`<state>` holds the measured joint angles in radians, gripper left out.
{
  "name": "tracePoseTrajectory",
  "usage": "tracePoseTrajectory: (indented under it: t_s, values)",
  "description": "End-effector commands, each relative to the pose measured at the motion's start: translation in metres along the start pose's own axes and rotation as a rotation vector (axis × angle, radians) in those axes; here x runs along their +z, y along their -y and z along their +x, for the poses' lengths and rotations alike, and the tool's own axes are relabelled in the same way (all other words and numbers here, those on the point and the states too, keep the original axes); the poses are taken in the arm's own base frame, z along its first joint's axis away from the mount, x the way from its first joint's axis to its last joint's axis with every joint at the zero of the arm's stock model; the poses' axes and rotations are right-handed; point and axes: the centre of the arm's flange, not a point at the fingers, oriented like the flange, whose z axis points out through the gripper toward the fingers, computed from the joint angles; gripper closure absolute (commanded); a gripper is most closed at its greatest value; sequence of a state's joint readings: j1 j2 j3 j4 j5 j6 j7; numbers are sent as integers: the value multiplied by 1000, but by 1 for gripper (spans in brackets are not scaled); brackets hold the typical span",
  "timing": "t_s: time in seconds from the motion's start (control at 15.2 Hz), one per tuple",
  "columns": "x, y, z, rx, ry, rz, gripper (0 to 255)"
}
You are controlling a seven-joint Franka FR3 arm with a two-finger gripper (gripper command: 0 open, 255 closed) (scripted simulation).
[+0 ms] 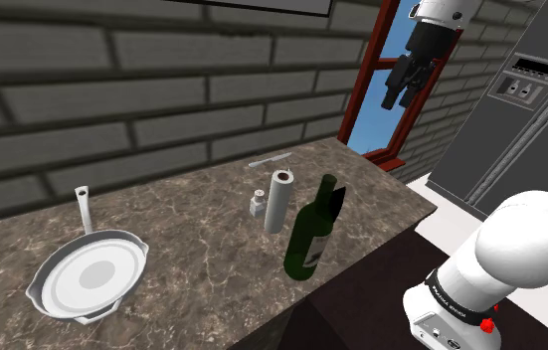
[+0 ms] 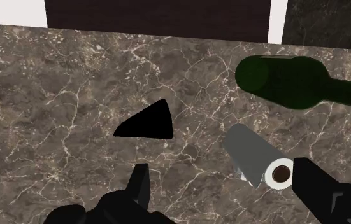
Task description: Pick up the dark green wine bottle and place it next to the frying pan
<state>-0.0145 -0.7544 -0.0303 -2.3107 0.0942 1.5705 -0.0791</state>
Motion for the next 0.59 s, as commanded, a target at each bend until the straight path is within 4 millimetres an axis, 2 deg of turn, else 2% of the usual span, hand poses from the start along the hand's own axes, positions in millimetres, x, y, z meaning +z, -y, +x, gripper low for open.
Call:
tracePoseTrajectory:
  t_s: [0.0,0.53]
  values:
    - [0,0,0,0,0,0,0]
    - [56,96,-17,-13,-32,-48,0]
